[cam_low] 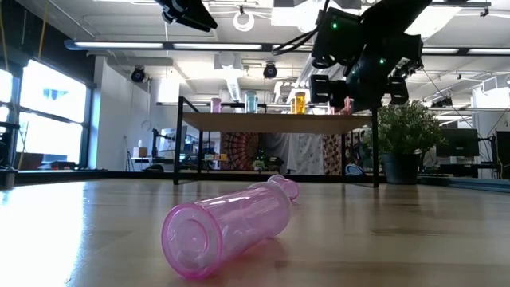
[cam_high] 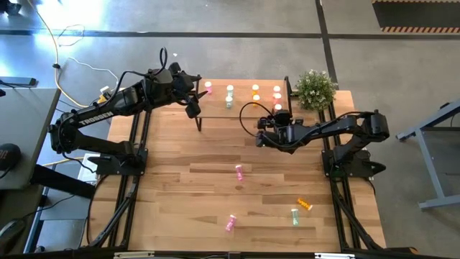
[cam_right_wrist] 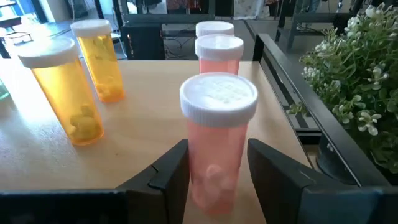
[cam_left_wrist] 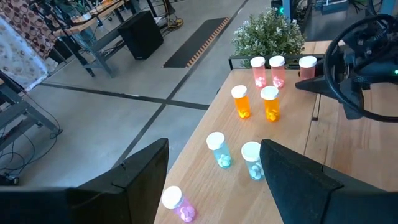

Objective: Pick and place medicine bottles onto shelf by color
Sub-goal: Put the pink pill bottle on the shelf aligned with the other pink pill bottles

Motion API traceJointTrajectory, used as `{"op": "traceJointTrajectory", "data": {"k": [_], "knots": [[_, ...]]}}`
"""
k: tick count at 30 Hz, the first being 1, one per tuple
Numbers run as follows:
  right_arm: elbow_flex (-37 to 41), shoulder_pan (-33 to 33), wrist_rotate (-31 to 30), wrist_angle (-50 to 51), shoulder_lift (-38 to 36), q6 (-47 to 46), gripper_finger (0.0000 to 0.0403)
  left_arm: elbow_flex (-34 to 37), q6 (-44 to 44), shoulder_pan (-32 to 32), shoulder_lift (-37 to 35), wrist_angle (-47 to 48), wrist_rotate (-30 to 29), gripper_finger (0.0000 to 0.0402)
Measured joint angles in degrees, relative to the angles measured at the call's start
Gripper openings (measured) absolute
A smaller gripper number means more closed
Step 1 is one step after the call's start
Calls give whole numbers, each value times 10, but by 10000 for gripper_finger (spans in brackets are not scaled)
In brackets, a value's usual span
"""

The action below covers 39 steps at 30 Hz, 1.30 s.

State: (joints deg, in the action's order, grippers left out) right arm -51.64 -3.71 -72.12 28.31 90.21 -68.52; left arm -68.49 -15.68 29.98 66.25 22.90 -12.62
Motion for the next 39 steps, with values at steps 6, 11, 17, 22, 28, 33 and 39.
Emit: {"op": "traceJointTrajectory", "data": {"k": [6,11,17,22,28,33,39], "knots": [[0,-10,11,-1,0,6,152,0,0,0,0,0,0,245],[0,-12,13,-1,0,6,152,0,0,0,0,0,0,245],[0,-12,13,-3,0,7,152,0,0,0,0,0,0,245],[0,-26,43,-4,0,15,152,0,0,0,0,0,0,245],[-1,-31,52,-6,-2,15,173,0,0,0,0,0,0,245],[0,-32,57,-7,-11,27,209,0,0,0,0,0,0,245],[0,-32,58,-8,-29,37,225,0,0,0,0,0,0,245]]}}
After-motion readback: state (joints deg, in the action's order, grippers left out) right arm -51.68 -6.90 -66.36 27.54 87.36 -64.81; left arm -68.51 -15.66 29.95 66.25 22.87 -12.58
